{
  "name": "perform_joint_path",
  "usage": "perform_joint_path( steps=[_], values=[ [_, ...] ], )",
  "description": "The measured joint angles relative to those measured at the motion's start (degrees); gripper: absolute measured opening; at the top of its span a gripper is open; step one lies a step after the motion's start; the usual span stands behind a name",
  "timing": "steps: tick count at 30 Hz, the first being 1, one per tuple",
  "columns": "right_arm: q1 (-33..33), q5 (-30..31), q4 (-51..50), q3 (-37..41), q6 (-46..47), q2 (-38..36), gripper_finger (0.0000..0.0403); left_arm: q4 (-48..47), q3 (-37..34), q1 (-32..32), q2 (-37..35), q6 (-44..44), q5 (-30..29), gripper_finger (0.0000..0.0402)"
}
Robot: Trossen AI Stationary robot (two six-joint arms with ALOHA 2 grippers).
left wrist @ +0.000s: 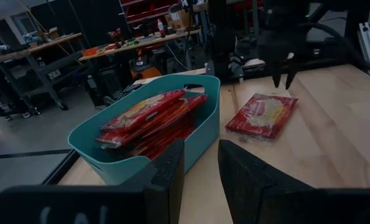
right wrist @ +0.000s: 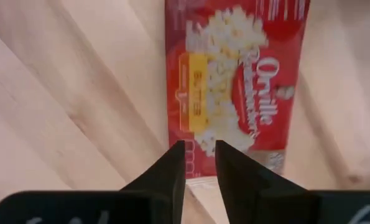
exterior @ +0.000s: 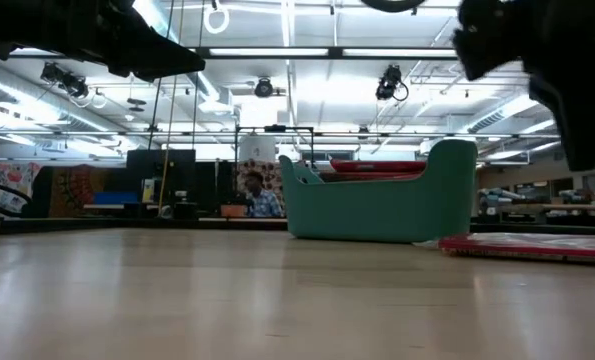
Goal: Sort popcorn bags into baskets
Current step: Put the red popcorn bag into the green bin
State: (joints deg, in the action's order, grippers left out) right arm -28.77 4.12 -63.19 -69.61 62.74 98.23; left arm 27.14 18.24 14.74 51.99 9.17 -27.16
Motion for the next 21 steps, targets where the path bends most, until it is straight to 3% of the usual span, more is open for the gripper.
perform_joint_path(
  steps=[4, 10, 16, 21],
  values=[
    [0.54, -3.55, 8.10, 10.63, 3.61, -6.77, 0.0098, 0.00, -0.01, 0.01, 0.00, 0.00, 0.00, 0.0102],
    [2.76, -7.24, 11.69, 24.06, 6.43, -15.79, 0.0104, 0.00, 0.00, 0.02, 0.00, -0.02, 0.00, 0.0102],
    [5.04, -10.99, 13.53, 31.96, 9.17, -25.36, 0.0132, 0.00, 0.00, 0.02, 0.00, -0.02, 0.00, 0.0102],
    [1.38, -11.64, 14.53, 33.17, -2.65, -27.70, 0.0142, 0.00, -0.01, 0.02, 0.00, 0.32, 0.00, 0.0102]
  ],
)
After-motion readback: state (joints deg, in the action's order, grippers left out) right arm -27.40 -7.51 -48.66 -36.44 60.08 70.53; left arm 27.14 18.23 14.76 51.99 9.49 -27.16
